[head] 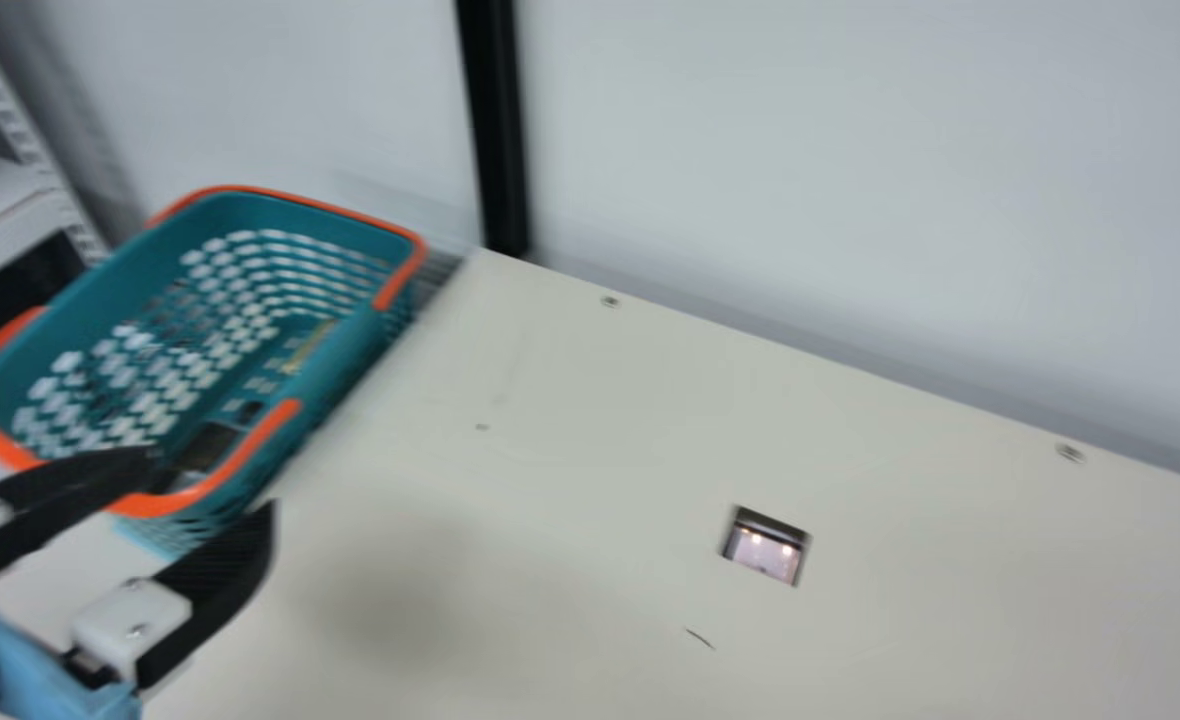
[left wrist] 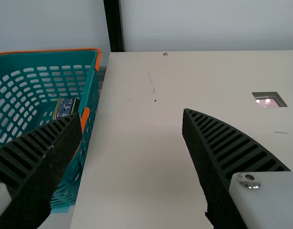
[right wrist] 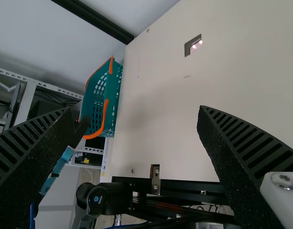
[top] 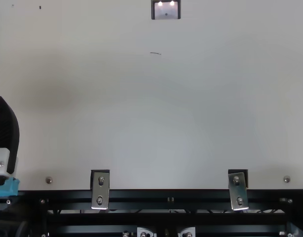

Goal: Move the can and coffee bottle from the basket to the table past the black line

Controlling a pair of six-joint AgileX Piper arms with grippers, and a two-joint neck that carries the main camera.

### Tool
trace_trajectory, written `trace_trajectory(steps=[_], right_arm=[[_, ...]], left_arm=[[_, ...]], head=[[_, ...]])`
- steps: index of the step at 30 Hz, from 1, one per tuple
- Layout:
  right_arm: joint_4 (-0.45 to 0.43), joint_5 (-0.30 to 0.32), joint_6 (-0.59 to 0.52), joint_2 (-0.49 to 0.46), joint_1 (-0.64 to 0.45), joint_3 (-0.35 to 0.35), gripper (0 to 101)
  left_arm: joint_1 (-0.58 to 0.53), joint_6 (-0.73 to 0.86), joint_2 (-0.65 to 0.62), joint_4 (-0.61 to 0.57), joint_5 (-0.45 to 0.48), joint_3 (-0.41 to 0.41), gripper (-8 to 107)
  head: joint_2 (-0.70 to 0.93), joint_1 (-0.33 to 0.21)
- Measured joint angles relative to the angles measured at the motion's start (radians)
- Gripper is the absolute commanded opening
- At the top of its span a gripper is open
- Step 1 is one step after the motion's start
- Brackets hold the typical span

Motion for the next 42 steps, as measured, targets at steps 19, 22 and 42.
trace_trajectory(steps=[19, 22, 42], right_arm=[[0.000, 0.000, 0.000, 0.000, 0.000, 0.000, 101], [0.000, 0.000, 0.000, 0.000, 0.000, 0.000, 101], [0.000, 0.000, 0.000, 0.000, 0.000, 0.000, 101]], left_arm=[[0.000, 0.000, 0.000, 0.000, 0.000, 0.000, 90], [0.000, 0.000, 0.000, 0.000, 0.000, 0.000, 90], [0.159, -0.206, 0.375, 0.070, -0.177, -0.327, 90]], head=[[0.154, -0.020], [0.154, -0.020], [0.154, -0.015]])
